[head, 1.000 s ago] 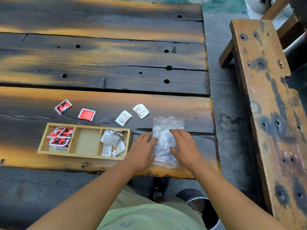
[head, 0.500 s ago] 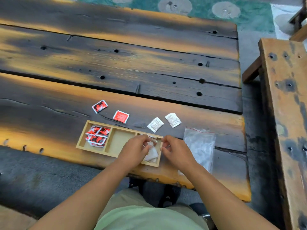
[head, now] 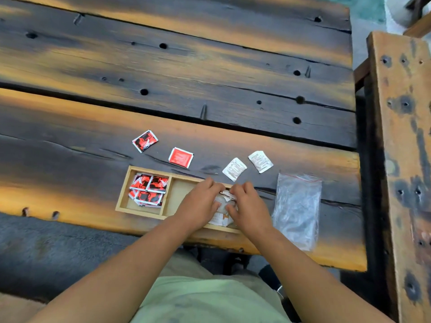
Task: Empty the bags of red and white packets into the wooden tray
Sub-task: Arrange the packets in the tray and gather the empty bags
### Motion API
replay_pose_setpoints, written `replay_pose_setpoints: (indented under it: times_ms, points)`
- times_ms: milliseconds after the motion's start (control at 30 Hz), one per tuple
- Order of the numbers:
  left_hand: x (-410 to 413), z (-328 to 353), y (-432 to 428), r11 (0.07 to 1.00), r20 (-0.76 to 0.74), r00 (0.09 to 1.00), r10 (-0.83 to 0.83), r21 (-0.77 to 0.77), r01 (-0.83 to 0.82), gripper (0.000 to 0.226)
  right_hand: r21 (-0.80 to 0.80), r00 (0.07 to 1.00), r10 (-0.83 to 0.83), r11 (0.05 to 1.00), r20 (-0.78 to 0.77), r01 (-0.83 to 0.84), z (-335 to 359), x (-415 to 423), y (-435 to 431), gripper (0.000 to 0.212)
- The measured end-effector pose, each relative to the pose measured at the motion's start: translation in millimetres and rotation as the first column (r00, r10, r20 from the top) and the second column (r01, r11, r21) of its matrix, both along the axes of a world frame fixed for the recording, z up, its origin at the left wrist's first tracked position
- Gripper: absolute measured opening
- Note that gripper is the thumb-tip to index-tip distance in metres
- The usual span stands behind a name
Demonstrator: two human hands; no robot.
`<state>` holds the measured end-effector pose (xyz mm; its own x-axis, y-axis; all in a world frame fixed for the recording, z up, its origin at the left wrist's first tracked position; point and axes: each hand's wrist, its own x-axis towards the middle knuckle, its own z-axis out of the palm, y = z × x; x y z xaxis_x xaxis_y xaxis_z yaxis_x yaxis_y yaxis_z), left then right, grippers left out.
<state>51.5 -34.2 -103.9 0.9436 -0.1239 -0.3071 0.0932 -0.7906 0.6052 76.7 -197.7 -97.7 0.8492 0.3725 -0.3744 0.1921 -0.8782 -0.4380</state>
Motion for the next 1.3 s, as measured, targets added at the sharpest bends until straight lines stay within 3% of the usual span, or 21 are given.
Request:
replay_pose_setpoints:
  times_ms: [167,367,500,633,767,833,1000,1133,1300]
  points:
    - [4,-7,0,0.999,0.006,1.000,-0.031,0.045,0.030,0.032,-0.006,0.998,-0.058,0.998,0.019,0.058,-1,0,3,0.025]
    - [11,3,0,0.992,0.032,0.995,0.096,-0.087,-0.093,0.018,0.171,0.992,-0.114,0.980,0.060,0.102,6,7,-8,0.022]
    - [10,18,-6,0.969,0.068,0.986,0.154,-0.206,-0.137,0.012,0.308,0.983,-0.180,0.935,-0.020,0.177,21,11,-15,0.022]
    - [2,24,-13,0.918,-0.032,0.968,0.247,-0.312,-0.245,0.011,0.320,0.944,-0.281,0.891,-0.171,0.323,23,5,-21,0.027]
    - [-8,14,-17,0.926,-0.159,0.949,0.273,-0.226,-0.304,0.029,0.246,0.904,-0.326,0.885,-0.279,0.395,14,-3,-21,0.038]
    - [-11,9,-21,0.928,-0.215,0.933,0.287,-0.179,-0.327,0.038,0.209,0.916,-0.319,0.905,-0.244,0.371,8,-6,-18,0.034]
    - [-11,8,-30,0.935,-0.196,0.936,0.293,-0.146,-0.324,0.041,0.072,0.957,-0.222,0.968,-0.188,0.239,7,-1,-15,0.032]
    - [-15,8,-30,0.943,-0.183,0.935,0.305,-0.080,-0.323,0.049,0.069,0.974,-0.089,0.992,-0.208,0.105,5,-3,-18,0.028]
    - [-23,7,-39,0.929,-0.094,0.930,0.354,-0.075,-0.362,0.045,0.051,0.999,-0.031,0.998,-0.040,0.033,5,-12,-22,0.050]
